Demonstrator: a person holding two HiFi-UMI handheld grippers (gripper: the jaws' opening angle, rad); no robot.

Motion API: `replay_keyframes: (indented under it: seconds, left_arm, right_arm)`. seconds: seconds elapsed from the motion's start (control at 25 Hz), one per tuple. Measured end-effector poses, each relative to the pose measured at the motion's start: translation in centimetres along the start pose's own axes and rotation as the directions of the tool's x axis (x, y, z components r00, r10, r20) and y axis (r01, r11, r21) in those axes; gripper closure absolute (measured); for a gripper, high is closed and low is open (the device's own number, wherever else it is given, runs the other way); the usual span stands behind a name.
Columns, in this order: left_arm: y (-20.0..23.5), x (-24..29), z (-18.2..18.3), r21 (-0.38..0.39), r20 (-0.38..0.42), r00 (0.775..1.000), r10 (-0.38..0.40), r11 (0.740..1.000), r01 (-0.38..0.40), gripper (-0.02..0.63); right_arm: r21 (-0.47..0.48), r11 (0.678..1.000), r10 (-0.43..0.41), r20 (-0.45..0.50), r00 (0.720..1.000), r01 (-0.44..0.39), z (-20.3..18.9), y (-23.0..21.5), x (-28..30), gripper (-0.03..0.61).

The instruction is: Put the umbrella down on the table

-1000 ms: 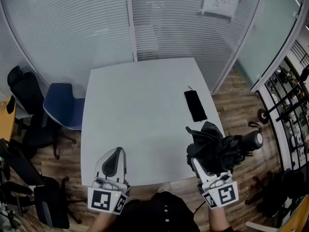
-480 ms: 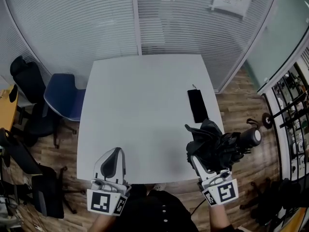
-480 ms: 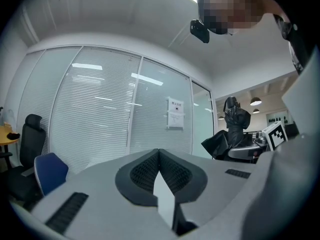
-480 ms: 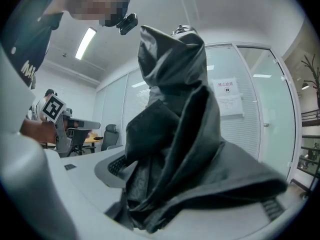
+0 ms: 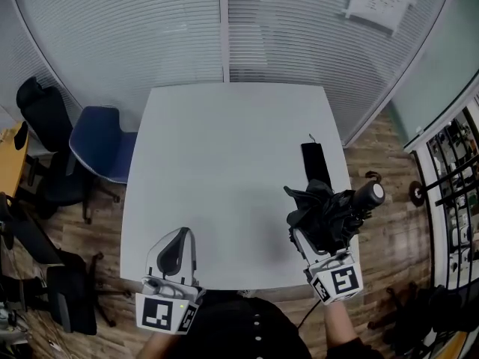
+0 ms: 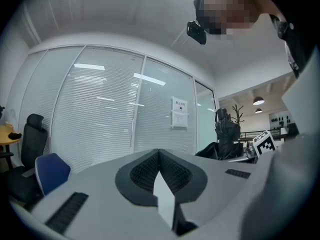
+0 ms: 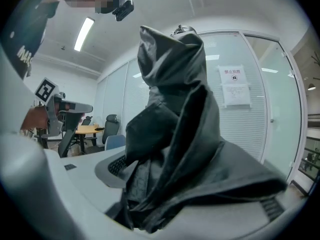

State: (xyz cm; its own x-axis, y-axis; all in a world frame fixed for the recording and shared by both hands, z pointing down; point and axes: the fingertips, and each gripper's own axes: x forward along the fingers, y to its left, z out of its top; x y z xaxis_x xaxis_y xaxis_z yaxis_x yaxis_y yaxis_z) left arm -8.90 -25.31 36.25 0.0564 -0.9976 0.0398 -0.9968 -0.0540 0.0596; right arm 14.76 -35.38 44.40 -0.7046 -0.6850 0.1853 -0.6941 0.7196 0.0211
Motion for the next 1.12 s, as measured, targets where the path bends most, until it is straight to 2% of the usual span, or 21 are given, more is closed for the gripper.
replay_keyframes:
  seconds: [0.12, 0.32, 0.56, 0.84, 1.12]
  left_arm:
    - [1.2, 0.5, -0.5, -0.008, -0.019, 1.0, 0.007, 1.0, -0.007, 0.6]
    - [2.2, 1.2, -1.2, -0.007, -0.03, 0.999, 0.01, 1.0, -0.01, 0.6]
    - [2.9, 2.1, -2.2, -0.003, -0.072, 0.997, 0.007, 1.0, -0.007, 0.6]
    - [3.2, 3.1, -3.4, -0.021, -0.096, 0.995, -0.002, 1.0, 0.0, 0.6]
    - [3.4, 3.8, -4.7, -0.043, -0.13, 0.992, -0.004, 0.999, -0.002, 0.6]
  right_arm:
    - [-0.002, 1.0, 0.007, -0.055, 0.998, -0.007, -2.0, -0.3, 2.8, 0.276]
    - [0.089, 0.996, 0.002, -0.124, 0.992, 0.01, -5.9, -1.2, 6.6, 0.279]
    - [0.146, 0.988, -0.012, -0.232, 0.973, 0.047, -10.8, -2.4, 10.4, 0.281]
    - [0.201, 0.977, -0.003, -0.347, 0.938, 0.077, -16.4, -3.1, 14.2, 0.284]
    - [0.263, 0.954, -0.002, -0.479, 0.878, 0.145, -21.7, -4.4, 16.3, 0.285]
